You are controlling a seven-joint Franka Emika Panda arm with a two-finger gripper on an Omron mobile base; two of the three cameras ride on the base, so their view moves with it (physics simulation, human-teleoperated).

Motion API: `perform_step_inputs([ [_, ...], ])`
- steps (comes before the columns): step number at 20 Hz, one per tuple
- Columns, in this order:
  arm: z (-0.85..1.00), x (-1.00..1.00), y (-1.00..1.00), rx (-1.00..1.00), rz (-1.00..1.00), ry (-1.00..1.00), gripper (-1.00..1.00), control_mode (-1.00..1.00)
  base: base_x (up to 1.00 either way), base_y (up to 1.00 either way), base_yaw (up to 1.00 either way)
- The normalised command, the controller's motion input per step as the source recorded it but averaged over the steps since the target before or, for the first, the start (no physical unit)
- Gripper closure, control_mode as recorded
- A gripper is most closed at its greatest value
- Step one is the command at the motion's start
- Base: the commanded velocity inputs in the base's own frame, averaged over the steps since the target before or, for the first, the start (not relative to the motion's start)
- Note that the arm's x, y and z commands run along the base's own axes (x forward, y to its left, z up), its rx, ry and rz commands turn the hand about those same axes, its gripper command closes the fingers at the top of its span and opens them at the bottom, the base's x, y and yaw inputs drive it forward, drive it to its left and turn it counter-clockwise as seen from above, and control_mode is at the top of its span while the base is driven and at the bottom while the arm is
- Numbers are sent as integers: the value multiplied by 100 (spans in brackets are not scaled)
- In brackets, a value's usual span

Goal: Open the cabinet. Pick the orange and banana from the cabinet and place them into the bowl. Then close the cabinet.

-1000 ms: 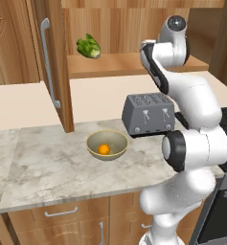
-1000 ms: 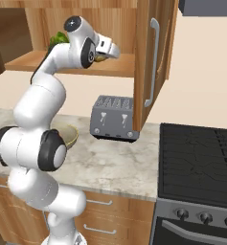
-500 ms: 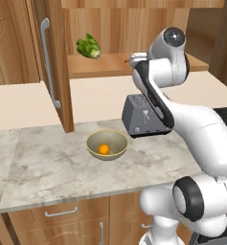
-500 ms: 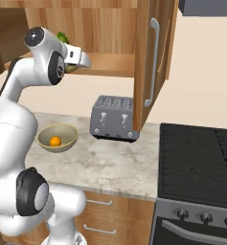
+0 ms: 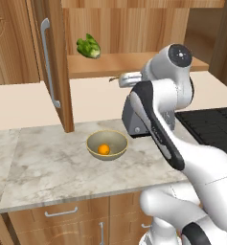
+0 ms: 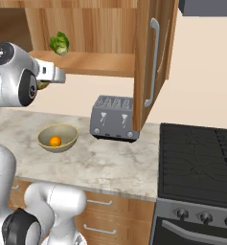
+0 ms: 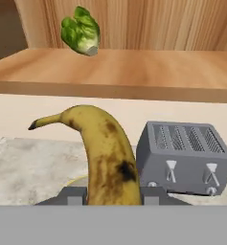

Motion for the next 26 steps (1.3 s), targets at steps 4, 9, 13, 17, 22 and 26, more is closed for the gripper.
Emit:
perform_step_inputs([
  [4, -96, -29, 29, 0, 13, 5, 100, -100, 0, 0, 0],
  [9, -96, -8, 25, 0, 9, 5, 100, -100, 0, 0, 0],
  [13, -71, 53, 19, 0, 0, 1, 100, -100, 0, 0, 0],
  [17, -59, 69, 25, 0, 0, 10, 100, -100, 0, 0, 0],
  [22, -58, 51, 21, 0, 0, 31, 100, -100, 0, 0, 0],
  [26, -50, 45, 14, -7, 0, 34, 100, -100, 0, 0, 0],
])
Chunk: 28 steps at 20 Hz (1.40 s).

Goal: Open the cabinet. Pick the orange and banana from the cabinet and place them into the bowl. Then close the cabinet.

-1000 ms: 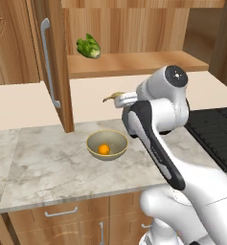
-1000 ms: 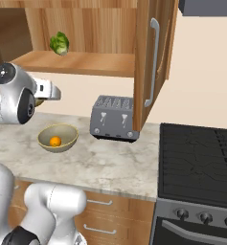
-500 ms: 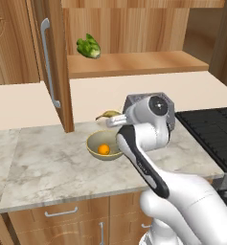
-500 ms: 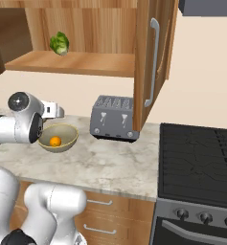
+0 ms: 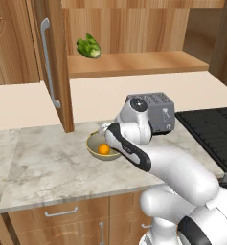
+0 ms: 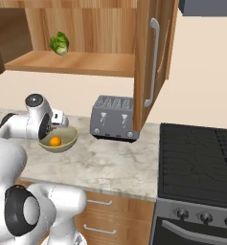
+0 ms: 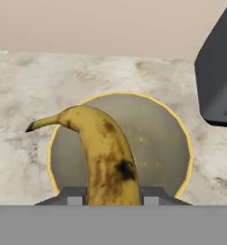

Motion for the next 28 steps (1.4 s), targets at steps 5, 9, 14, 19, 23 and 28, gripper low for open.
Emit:
perform_step_inputs([
  [5, -38, 47, 0, -12, 0, 11, 100, -100, 0, 0, 0],
  [9, -52, 48, 0, -10, 0, 2, 100, -100, 0, 0, 0],
  [14, -55, 40, 0, -5, 0, -3, 100, -100, 0, 0, 0],
  [19, -40, 16, 0, -4, 0, -8, 100, -100, 0, 0, 0],
  [23, -6, 3, 0, -2, 0, -21, 100, -100, 0, 0, 0],
  [28, 0, 0, 0, 0, 0, -5, -100, -100, 0, 0, 0],
])
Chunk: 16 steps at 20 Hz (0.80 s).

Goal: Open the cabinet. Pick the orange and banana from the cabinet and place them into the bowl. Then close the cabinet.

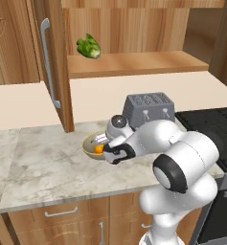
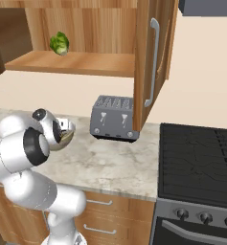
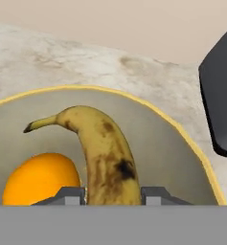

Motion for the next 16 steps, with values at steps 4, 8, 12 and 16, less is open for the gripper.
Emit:
perform_step_inputs([
  [4, 46, -1, 0, 0, -1, -2, -100, -100, 0, 0, 0],
  [8, 84, -11, 0, 0, -2, 0, -100, -100, 0, 0, 0],
  [12, 99, -49, 0, 1, -2, 0, -100, -100, 0, 0, 0],
  [16, 65, -96, 0, 0, 0, -6, -100, -100, 0, 0, 0],
])
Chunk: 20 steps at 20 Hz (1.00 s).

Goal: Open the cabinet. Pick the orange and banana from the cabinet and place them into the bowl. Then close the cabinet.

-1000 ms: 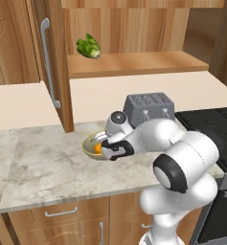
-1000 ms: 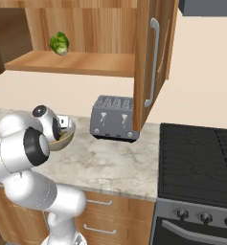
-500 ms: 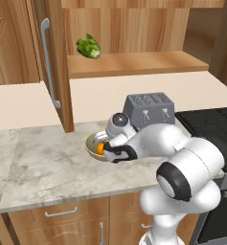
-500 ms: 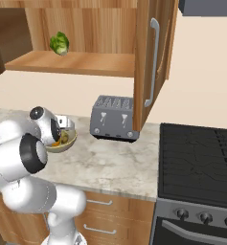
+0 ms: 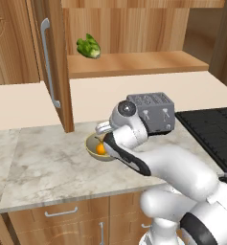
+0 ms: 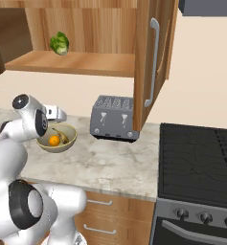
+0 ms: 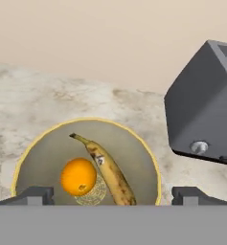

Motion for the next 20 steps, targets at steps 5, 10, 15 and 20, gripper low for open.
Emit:
perform_step_inputs([
  [5, 81, -99, 2, 0, 0, -32, -100, -100, 0, 0, 0],
  [10, 100, -100, 8, 0, 0, -38, -100, -100, 0, 0, 0],
  [15, 100, -100, 12, 0, 1, -23, -100, -100, 0, 0, 0],
  [20, 100, -100, 15, 0, 0, -15, -100, -100, 0, 0, 0],
])
